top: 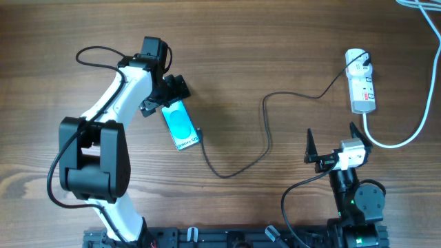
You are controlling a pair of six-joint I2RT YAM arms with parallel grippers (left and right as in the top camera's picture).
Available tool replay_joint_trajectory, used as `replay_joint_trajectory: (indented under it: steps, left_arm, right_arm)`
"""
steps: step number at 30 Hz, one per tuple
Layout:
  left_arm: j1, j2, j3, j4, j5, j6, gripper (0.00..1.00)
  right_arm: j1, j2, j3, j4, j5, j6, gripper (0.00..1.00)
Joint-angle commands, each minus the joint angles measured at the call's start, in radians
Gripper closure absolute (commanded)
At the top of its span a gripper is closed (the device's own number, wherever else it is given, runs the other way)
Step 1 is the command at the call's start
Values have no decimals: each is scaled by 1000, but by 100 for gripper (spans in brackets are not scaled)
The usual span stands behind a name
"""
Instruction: Plug charger to phone and switch on socket
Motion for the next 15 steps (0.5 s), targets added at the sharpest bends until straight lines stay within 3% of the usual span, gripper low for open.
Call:
replay_joint_trajectory:
  steps: [1,15]
  left_arm:
    - [2,-20,11,3,-21,5,0]
    - [2,-20,-4,-5,-21,5,0]
  right_arm:
    - [-5,-12,-1,3,-13,-8,0]
    - [-5,-12,-1,3,-13,-8,0]
